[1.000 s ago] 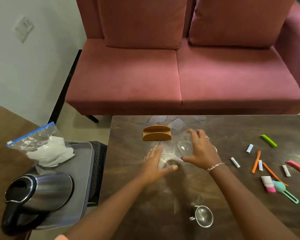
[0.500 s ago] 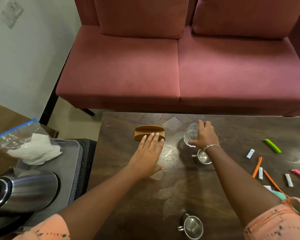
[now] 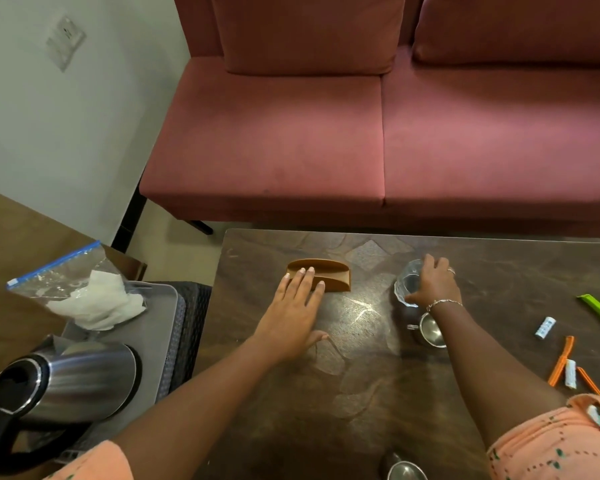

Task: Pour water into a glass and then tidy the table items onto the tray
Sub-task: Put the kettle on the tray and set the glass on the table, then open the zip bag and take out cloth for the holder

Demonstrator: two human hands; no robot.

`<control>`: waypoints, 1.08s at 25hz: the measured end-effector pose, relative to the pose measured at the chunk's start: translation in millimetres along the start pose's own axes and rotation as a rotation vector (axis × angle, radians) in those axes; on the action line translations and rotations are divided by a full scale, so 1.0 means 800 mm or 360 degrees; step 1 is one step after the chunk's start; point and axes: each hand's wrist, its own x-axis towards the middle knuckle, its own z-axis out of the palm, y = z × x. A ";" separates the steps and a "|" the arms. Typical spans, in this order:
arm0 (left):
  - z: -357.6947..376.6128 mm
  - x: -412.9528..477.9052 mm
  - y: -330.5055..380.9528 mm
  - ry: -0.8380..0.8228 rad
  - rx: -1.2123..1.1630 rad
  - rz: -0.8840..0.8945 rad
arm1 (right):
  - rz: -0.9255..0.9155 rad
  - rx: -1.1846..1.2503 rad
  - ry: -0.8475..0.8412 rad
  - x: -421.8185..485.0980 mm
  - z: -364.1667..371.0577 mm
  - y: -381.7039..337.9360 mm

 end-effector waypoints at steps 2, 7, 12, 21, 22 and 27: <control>0.002 0.000 0.000 -0.0006 -0.0005 -0.0013 | 0.0011 -0.0011 -0.0012 0.000 0.003 0.001; 0.006 -0.009 -0.002 0.0005 0.0013 -0.0048 | 0.0021 -0.0115 0.0018 -0.009 -0.006 -0.011; 0.004 -0.031 -0.020 0.0086 -0.0015 -0.0154 | -0.0261 -0.0324 0.0193 -0.051 -0.009 -0.061; 0.013 -0.115 -0.103 0.0206 -0.0119 -0.0437 | -0.0727 -0.0319 0.0249 -0.150 0.015 -0.214; 0.015 -0.126 -0.114 0.0221 -0.0142 -0.0469 | -0.0757 -0.0318 0.0260 -0.158 0.018 -0.230; 0.024 -0.178 -0.177 0.0281 -0.0193 -0.0577 | -0.0844 -0.0322 0.0244 -0.186 0.032 -0.303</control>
